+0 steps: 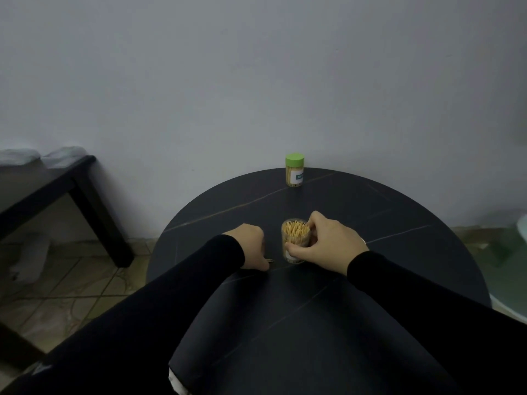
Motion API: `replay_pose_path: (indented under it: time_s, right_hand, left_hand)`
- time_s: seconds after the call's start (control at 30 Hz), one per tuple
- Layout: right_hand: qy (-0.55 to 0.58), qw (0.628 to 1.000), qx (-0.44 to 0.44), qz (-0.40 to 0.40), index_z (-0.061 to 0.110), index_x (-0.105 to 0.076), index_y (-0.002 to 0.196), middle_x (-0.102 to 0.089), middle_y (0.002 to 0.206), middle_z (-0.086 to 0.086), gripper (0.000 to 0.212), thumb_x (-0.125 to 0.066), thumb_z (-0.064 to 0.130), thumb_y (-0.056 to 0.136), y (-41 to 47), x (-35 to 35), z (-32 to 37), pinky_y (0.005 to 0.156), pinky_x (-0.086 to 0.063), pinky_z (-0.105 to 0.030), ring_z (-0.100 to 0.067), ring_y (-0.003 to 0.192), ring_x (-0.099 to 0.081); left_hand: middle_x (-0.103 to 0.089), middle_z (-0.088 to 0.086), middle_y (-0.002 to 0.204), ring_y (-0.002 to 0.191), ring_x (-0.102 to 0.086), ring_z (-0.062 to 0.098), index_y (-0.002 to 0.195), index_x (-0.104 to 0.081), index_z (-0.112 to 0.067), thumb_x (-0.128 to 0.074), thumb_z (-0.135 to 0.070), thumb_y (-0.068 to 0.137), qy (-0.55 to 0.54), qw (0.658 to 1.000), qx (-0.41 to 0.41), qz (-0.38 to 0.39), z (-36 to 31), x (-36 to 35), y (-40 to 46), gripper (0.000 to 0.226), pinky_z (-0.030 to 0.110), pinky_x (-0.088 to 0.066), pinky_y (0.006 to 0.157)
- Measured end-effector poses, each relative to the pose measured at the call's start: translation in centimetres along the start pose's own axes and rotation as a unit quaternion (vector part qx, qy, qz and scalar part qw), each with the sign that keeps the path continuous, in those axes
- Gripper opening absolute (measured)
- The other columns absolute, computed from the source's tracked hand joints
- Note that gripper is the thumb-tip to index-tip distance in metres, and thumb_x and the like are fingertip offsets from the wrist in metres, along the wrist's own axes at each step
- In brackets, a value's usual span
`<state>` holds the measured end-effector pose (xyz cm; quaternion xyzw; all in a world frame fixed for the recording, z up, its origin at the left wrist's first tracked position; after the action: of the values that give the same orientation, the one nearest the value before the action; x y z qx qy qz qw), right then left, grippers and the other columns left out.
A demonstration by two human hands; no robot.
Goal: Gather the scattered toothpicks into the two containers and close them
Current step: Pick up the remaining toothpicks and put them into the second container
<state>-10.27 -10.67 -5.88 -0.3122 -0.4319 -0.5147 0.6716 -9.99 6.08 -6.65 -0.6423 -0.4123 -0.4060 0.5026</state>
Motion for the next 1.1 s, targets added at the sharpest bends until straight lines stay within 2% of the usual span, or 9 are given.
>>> replay_pose_path:
  time_s: [0.23,0.4,0.47,0.57,0.73,0.83,0.93,1.0,1.1]
  right_hand:
    - [-0.001,1.000,0.003,0.006,0.028,-0.041,0.101,-0.053,0.086,0.014,0.051,-0.062,0.067,0.076,0.1,0.0,-0.1,0.060,-0.046,-0.020,0.000,0.076,-0.054]
    - [0.001,1.000,0.008,0.005,0.029,-0.041,0.100,-0.053,0.084,0.014,0.051,-0.063,0.067,0.075,0.0,0.0,-0.3,0.061,-0.047,-0.020,0.000,0.075,-0.054]
    - [0.002,1.000,0.010,0.003,0.028,-0.042,0.100,-0.053,0.084,0.014,0.051,-0.063,0.067,0.075,0.0,0.1,-0.2,0.061,-0.047,-0.020,0.000,0.074,-0.054]
    - [0.005,1.000,0.010,-0.001,0.028,-0.042,0.098,-0.053,0.083,0.015,0.049,-0.063,0.067,0.076,-0.1,0.2,-0.2,0.056,-0.041,-0.020,0.000,0.073,-0.053]
    - [0.006,1.000,0.011,-0.013,0.029,-0.042,0.094,-0.056,0.083,0.014,0.048,-0.064,0.067,0.074,-0.1,0.1,-0.4,0.057,-0.041,-0.021,0.000,0.072,-0.054]
    - [0.005,1.000,0.009,-0.009,0.029,-0.043,0.096,-0.057,0.085,0.012,0.050,-0.063,0.068,0.073,-0.1,0.0,-0.5,0.060,-0.045,-0.023,-0.003,0.074,-0.056]
    - [0.006,1.000,0.005,-0.014,0.030,-0.043,0.093,-0.059,0.084,0.012,0.050,-0.063,0.070,0.071,-0.1,0.0,-0.7,0.065,-0.050,-0.027,-0.004,0.074,-0.058]
    - [0.006,1.000,0.003,-0.018,0.030,-0.044,0.092,-0.060,0.083,0.012,0.051,-0.062,0.071,0.069,-0.2,0.1,-0.8,0.068,-0.053,-0.030,-0.005,0.073,-0.059]
    - [0.004,1.000,0.007,-0.018,0.029,-0.044,0.093,-0.060,0.082,0.011,0.051,-0.062,0.071,0.070,-0.2,0.2,-0.8,0.066,-0.052,-0.028,-0.005,0.073,-0.059]
  left_hand:
    - [-0.064,0.002,0.093,0.086,-0.063,0.018,0.090,-0.065,-0.014,-0.067,-0.029,0.082,0.011,0.999,-0.029,-0.031,-0.4,0.5,0.3,0.017,0.030,-0.055,0.076]
    - [-0.065,-0.004,0.080,0.073,-0.061,0.008,0.077,-0.065,-0.019,-0.070,-0.031,0.080,-0.099,0.987,-0.017,-0.122,0.5,3.3,0.1,0.013,0.020,-0.049,0.061]
    - [-0.064,-0.005,0.074,0.066,-0.058,0.005,0.076,-0.066,-0.019,-0.070,-0.027,0.079,-0.181,0.967,-0.033,-0.178,0.2,4.6,-0.4,0.010,0.017,-0.043,0.056]
    - [-0.066,-0.005,0.066,0.059,-0.058,0.004,0.077,-0.067,-0.018,-0.069,-0.018,0.080,-0.333,0.911,-0.075,-0.231,-1.2,5.4,-0.9,0.004,0.018,-0.047,0.058]
    - [-0.070,0.001,0.083,0.076,-0.065,0.011,0.089,-0.069,-0.022,-0.066,-0.010,0.085,-0.465,0.844,-0.135,-0.233,-3.8,3.9,-0.6,0.014,0.020,-0.056,0.071]
    - [-0.071,0.008,0.092,0.089,-0.065,0.024,0.091,-0.072,-0.030,-0.064,-0.013,0.087,-0.462,0.843,-0.148,-0.231,-4.1,2.9,-0.3,0.019,0.032,-0.056,0.078]
    - [-0.068,0.002,0.088,0.087,-0.061,0.029,0.102,-0.069,-0.030,-0.064,-0.012,0.087,-0.419,0.855,-0.176,-0.250,-3.5,2.4,-0.1,0.024,0.040,-0.055,0.079]
    - [-0.061,-0.006,0.082,0.083,-0.056,0.024,0.112,-0.062,-0.033,-0.062,-0.011,0.086,-0.364,0.866,-0.202,-0.276,-3.1,2.1,-0.4,0.035,0.035,-0.053,0.078]
    - [-0.055,-0.017,0.082,0.084,-0.051,0.008,0.111,-0.060,-0.037,-0.063,-0.012,0.086,-0.273,0.880,-0.231,-0.312,-2.7,2.0,-0.9,0.035,0.024,-0.045,0.077]
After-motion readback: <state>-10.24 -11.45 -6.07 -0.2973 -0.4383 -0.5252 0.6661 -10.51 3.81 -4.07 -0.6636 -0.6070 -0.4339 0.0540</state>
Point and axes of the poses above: each hand's wrist, its own y-axis towards the middle knuckle, its own x-axis out of the back of the hand, z = x × y, the point moved 4 cm from there along y, towards the middle knuckle
